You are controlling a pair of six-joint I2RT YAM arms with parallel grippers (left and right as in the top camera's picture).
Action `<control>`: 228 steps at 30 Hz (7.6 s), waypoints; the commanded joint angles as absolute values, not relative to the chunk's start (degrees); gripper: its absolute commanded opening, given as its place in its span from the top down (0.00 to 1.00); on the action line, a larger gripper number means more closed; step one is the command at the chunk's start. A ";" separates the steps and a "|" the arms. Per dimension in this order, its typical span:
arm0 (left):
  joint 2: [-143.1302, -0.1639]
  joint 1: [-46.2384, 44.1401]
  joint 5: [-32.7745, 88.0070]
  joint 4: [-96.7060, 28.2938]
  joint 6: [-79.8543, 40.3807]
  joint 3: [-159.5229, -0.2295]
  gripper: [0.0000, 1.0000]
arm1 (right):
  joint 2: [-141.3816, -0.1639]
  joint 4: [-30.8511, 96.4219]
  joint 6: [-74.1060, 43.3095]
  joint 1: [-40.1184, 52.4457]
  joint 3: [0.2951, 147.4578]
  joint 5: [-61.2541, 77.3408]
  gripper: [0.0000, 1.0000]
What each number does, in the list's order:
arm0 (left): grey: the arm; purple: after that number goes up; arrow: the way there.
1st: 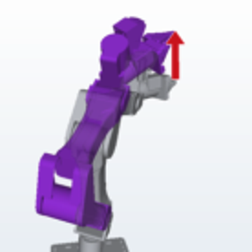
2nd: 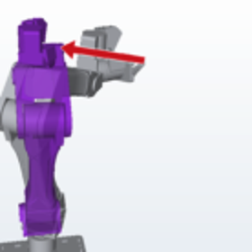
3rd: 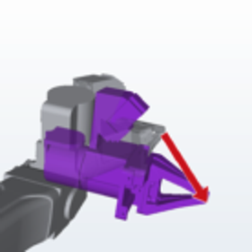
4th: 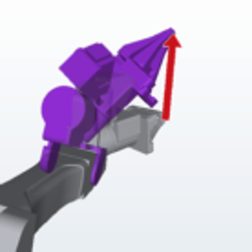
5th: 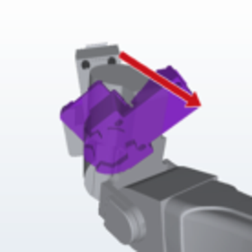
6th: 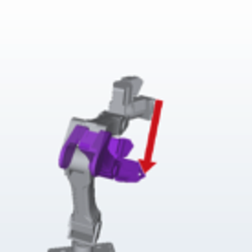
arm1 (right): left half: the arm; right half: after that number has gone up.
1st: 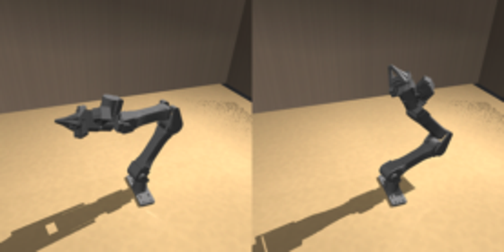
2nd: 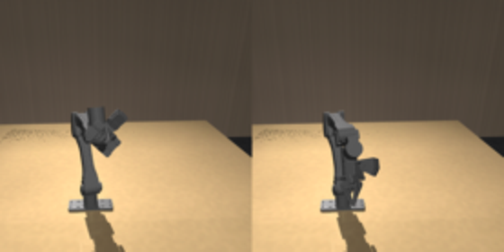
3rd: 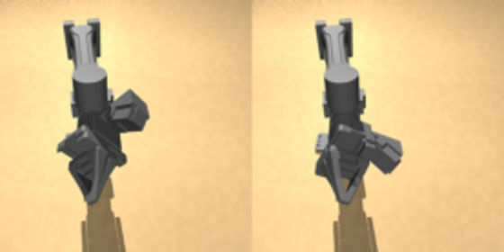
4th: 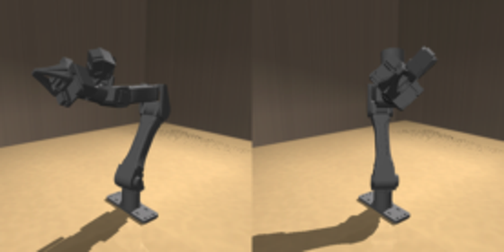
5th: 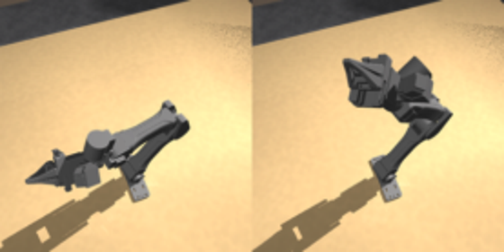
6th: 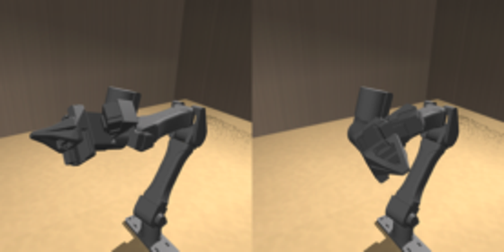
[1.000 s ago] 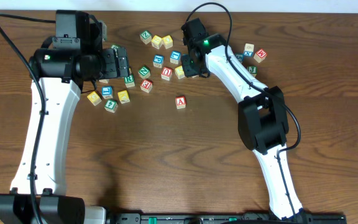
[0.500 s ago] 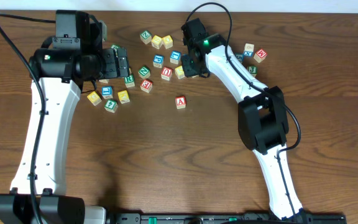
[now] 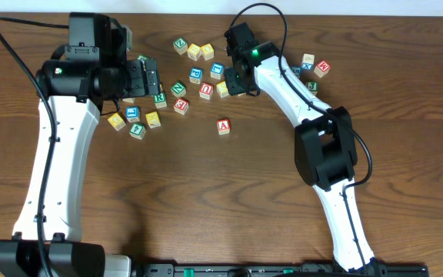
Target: Spell out AI2
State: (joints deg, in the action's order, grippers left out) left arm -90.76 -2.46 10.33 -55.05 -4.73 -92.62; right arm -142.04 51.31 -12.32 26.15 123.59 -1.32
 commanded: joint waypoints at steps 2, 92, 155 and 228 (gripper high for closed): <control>-90.70 -2.48 9.80 -55.02 -5.26 -93.56 0.02 | -142.89 51.20 -11.51 25.91 123.15 -2.00 0.57; -90.70 -2.46 6.09 -54.11 -5.23 -93.56 0.02 | -131.26 76.18 -13.82 31.59 118.24 2.98 0.77; -90.67 -1.45 3.33 -53.84 -5.23 -93.56 0.02 | -127.28 55.46 -15.35 32.29 110.26 8.16 0.65; -90.67 3.95 3.40 -55.02 -7.84 -93.56 0.02 | -129.23 55.75 -27.16 35.44 113.08 -0.34 0.69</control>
